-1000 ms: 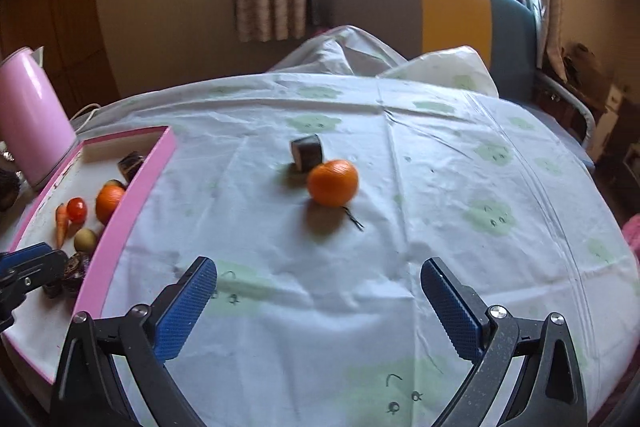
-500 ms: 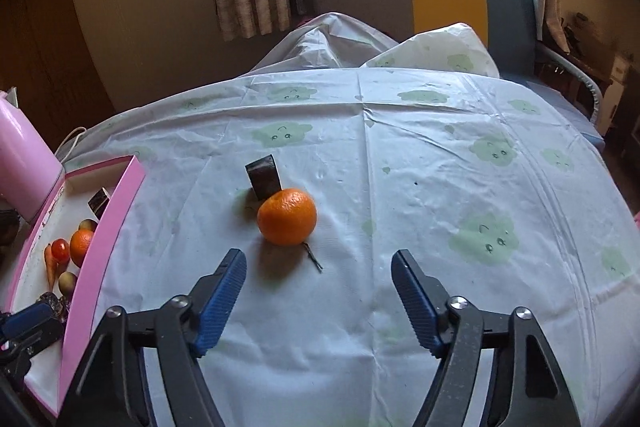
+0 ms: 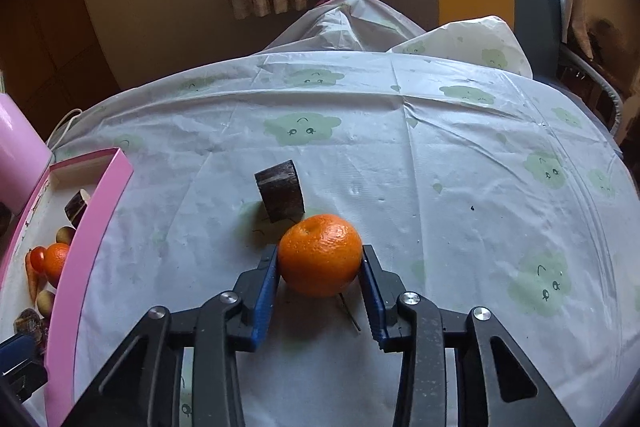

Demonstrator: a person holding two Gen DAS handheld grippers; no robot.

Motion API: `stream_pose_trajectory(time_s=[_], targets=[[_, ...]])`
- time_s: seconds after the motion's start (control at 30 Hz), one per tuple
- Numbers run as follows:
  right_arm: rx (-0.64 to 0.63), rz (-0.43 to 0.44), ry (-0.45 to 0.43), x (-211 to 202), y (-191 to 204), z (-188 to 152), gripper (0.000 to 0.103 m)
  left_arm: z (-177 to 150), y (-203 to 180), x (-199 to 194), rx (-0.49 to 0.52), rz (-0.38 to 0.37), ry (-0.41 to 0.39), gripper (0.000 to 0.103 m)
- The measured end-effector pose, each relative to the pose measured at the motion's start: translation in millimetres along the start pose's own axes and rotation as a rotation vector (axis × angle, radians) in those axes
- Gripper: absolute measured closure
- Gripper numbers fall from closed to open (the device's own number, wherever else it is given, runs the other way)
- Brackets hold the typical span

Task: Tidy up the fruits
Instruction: 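Grasp the dark cylinder piece with the left tool while right tool holds the mandarin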

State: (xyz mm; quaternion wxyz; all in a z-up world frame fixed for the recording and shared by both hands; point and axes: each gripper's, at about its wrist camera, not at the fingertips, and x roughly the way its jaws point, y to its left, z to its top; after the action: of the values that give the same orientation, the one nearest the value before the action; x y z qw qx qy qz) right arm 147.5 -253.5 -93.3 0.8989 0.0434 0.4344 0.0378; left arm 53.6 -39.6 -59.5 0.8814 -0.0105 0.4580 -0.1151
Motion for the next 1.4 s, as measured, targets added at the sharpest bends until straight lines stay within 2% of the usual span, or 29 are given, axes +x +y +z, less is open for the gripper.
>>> stream_pose_trajectory(time_s=[0.27, 0.4, 0.57, 0.6, 0.67, 0.73, 1.13, 1.4], targets=[[0.002, -0.020, -0.024, -30, -22, -27, 0.064, 8, -17, 4, 0.022, -0.030, 0.009, 0.075], [0.000, -0.016, -0.016, -29, -29, -41, 0.063, 17, -28, 11, 0.027, -0.050, 0.029, 0.075], [0.018, -0.006, -0.025, -29, -32, -43, 0.061, 37, -43, 20, 0.033, -0.085, 0.037, 0.075], [0.022, 0.002, -0.026, -29, -32, -43, 0.059, 41, -46, 23, 0.032, -0.098, 0.038, 0.075], [0.027, 0.014, -0.032, -29, -34, -43, 0.043, 50, -52, 31, 0.020, -0.112, 0.051, 0.072], [0.033, 0.014, -0.034, -29, -34, -43, 0.037, 60, -58, 39, 0.005, -0.130, 0.063, 0.072], [0.057, 0.026, -0.044, -28, -37, -46, 0.037, 112, -101, 101, 0.015, -0.138, 0.102, 0.071], [0.067, 0.039, -0.051, -28, -39, -47, 0.037, 133, -109, 142, -0.003, -0.098, 0.141, 0.071]])
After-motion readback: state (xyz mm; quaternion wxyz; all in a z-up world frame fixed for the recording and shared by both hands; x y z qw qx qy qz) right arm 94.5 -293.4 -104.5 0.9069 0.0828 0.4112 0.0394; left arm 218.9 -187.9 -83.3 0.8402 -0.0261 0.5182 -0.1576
